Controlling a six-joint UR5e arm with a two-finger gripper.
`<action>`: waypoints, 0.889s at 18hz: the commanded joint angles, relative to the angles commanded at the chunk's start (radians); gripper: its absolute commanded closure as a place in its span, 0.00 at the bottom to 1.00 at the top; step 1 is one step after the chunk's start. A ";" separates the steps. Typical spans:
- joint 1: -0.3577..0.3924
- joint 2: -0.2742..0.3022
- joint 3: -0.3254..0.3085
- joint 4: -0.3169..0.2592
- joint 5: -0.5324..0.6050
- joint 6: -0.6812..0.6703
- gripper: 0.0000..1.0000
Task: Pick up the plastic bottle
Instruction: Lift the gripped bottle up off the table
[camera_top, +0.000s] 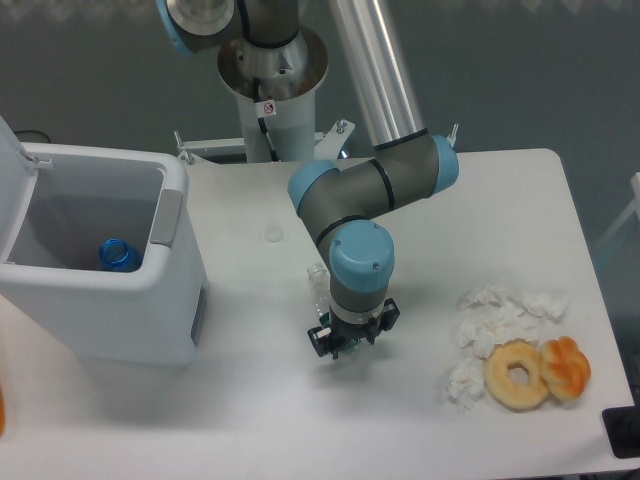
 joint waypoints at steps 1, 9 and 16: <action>0.000 0.000 0.002 0.000 0.000 0.000 0.34; 0.000 0.067 0.020 -0.003 -0.002 0.035 0.34; -0.026 0.147 0.064 -0.012 -0.002 0.190 0.34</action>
